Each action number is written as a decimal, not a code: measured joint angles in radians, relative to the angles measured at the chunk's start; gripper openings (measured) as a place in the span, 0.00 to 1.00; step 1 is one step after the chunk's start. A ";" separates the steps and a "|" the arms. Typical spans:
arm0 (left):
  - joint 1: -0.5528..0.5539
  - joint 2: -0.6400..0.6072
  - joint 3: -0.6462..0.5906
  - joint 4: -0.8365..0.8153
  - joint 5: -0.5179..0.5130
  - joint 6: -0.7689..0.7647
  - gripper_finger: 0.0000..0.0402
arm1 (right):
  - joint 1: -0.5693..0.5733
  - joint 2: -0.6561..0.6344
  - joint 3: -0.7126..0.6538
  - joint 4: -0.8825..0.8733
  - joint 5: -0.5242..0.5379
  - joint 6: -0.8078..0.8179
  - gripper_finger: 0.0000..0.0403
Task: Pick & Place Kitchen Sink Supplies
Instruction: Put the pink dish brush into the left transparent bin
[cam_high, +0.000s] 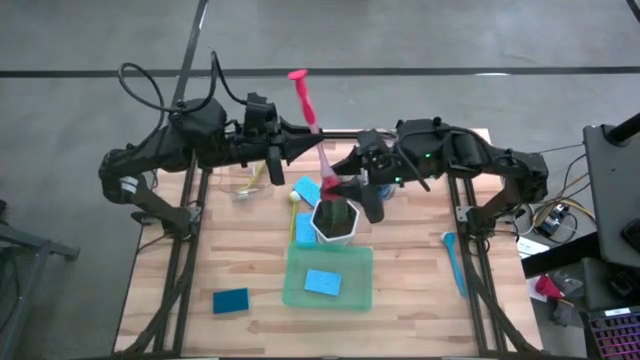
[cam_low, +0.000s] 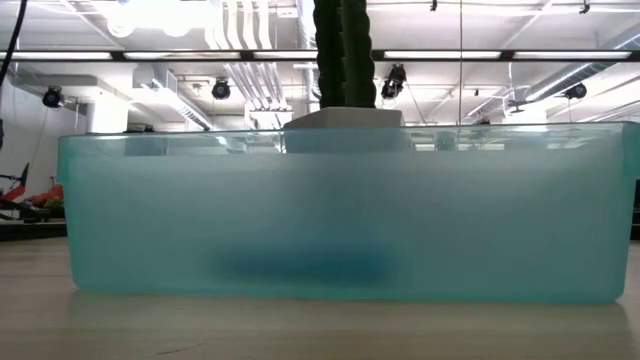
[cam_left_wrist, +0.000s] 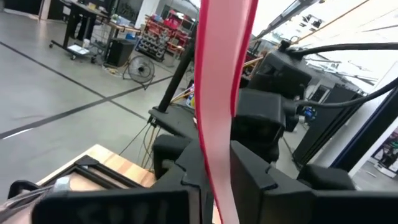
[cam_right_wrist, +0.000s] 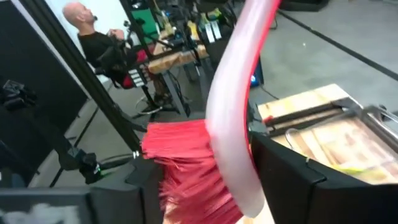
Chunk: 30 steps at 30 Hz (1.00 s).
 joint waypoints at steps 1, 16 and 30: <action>0.001 -0.002 0.000 0.000 -0.003 0.002 0.13 | 0.000 -0.003 0.009 -0.022 0.003 0.003 0.53; 0.011 -0.058 0.002 -0.103 -0.200 -0.109 0.11 | -0.013 -0.026 0.123 -0.496 0.068 -0.111 0.67; 0.068 -0.110 0.002 -0.575 -0.564 -0.370 0.11 | -0.002 -0.081 0.123 -0.577 0.051 -0.254 0.62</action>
